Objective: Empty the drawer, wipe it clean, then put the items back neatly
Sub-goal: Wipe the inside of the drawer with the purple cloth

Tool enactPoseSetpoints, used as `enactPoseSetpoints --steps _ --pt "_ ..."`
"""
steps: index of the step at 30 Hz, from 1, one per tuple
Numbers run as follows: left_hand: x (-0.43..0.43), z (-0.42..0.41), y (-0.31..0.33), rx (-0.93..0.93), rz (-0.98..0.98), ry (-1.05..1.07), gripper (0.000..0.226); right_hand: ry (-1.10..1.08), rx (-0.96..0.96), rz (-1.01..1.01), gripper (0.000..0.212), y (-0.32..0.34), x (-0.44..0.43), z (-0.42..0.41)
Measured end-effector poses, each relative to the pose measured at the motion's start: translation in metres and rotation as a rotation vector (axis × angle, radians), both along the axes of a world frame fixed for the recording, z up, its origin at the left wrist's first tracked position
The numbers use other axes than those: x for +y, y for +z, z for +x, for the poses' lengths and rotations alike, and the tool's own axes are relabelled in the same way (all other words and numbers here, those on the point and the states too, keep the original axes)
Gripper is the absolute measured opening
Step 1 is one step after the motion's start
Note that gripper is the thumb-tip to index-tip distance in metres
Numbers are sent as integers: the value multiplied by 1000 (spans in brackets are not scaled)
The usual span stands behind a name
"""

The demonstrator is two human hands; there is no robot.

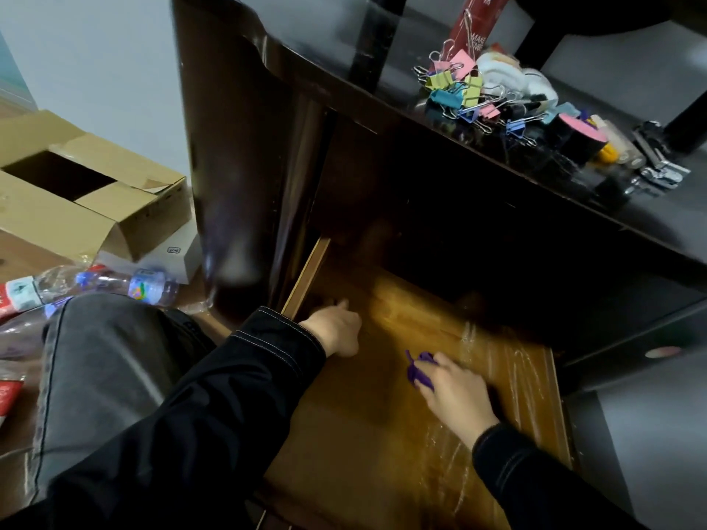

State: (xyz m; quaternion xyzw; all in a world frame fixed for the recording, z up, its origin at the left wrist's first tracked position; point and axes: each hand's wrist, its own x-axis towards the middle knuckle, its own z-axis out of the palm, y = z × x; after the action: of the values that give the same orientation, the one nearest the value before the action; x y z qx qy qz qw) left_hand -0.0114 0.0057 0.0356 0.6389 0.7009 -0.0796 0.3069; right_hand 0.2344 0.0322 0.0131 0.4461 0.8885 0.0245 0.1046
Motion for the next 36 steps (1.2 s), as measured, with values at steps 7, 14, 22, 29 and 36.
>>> enactPoseSetpoints --steps 7,14,22,29,36 --pt "6 1 -6 -10 -6 28 52 -331 77 62 36 6 83 -47" --pt "5 0 -6 -5 10 0 51 -275 53 70 31 11 54 -48" --pt "1 -1 -4 21 15 -32 55 -192 -103 44 29 5 1 -5" --pt "7 0 -10 13 12 3 52 -402 -132 195 35 10 98 -13" --pt "1 1 -1 58 7 -35 56 -269 -213 112 24 24 71 -10"
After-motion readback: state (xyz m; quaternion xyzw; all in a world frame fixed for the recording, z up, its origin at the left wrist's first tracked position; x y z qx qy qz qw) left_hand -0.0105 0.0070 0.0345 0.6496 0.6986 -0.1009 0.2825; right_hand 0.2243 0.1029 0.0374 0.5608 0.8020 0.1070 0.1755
